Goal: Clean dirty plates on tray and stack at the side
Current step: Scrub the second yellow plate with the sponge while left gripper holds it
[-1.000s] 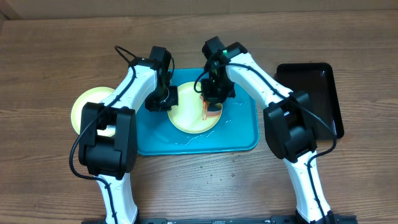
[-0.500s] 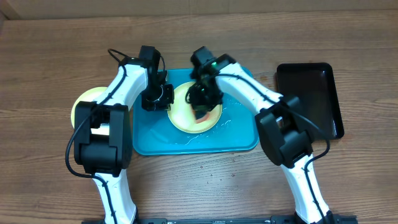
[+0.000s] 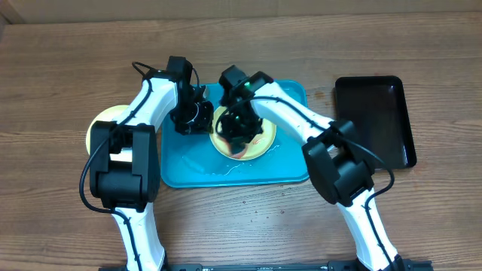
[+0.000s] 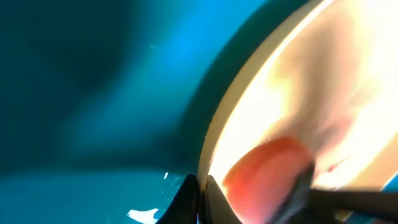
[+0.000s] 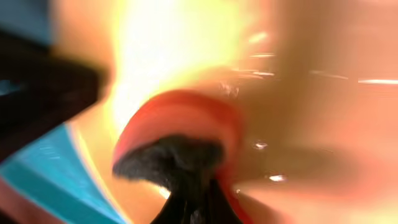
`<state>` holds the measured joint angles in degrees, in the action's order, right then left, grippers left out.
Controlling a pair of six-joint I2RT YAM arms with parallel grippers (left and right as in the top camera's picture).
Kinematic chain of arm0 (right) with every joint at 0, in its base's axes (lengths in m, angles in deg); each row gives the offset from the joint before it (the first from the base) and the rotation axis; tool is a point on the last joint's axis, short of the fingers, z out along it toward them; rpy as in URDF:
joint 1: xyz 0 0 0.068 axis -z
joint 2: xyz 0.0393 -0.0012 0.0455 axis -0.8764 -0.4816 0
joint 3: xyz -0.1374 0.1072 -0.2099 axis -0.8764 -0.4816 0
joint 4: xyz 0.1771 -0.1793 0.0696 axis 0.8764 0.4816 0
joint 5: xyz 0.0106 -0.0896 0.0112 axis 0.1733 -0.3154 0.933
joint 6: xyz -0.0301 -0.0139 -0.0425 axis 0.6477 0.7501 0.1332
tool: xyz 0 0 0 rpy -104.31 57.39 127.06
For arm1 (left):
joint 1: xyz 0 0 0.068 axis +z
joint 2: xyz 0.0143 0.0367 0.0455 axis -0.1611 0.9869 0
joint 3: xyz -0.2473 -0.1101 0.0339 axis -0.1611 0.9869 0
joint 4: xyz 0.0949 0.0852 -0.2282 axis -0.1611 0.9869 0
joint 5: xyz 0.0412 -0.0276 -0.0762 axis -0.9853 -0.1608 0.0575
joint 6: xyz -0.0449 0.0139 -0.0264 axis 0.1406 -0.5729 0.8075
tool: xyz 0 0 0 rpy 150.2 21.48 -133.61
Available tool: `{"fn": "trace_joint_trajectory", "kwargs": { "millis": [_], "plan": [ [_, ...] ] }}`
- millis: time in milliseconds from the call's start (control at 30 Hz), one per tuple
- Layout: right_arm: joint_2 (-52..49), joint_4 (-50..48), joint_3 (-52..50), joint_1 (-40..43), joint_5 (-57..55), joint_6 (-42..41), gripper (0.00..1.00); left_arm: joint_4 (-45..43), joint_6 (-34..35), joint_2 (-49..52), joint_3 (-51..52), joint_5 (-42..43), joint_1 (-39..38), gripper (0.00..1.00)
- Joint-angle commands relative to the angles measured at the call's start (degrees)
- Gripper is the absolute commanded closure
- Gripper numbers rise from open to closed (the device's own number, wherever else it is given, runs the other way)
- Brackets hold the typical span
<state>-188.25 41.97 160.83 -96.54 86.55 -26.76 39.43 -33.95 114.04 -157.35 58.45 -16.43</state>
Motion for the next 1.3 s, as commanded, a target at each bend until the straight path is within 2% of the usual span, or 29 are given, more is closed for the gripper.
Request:
{"fn": "trace_joint_trajectory", "kwargs": {
  "millis": [0, 300, 600, 733, 967, 1267],
  "plan": [
    [-1.8, 1.5, 1.3, 5.5, -11.2, 2.6, 0.96, 0.1, -1.5, 0.2, -0.5, 2.4, 0.9, 0.96],
    [-1.8, 1.9, 1.3, 8.3, -16.3, 4.5, 0.96, 1.3, -2.4, 0.2, -0.5, 1.0, 1.7, 0.96],
    [-1.8, -2.4, 0.1, 1.0, 3.6, 4.5, 0.96, 1.2, -2.4, 0.2, -0.5, 1.1, 1.7, 0.96],
    [-1.8, -5.7, -1.6, -3.5, 8.0, 3.9, 0.96, 1.2, -2.4, 0.2, -0.5, 1.1, 1.7, 0.96],
    [-1.8, -5.4, -2.1, -5.4, 5.0, 2.7, 0.96, 1.3, -2.4, 0.2, -0.5, 1.0, 2.8, 0.96],
    [-1.8, 1.3, 0.4, 2.8, -7.0, 2.7, 0.96, 1.8, -2.8, 0.2, -0.5, -0.7, 2.8, 0.95]
  ]
}}
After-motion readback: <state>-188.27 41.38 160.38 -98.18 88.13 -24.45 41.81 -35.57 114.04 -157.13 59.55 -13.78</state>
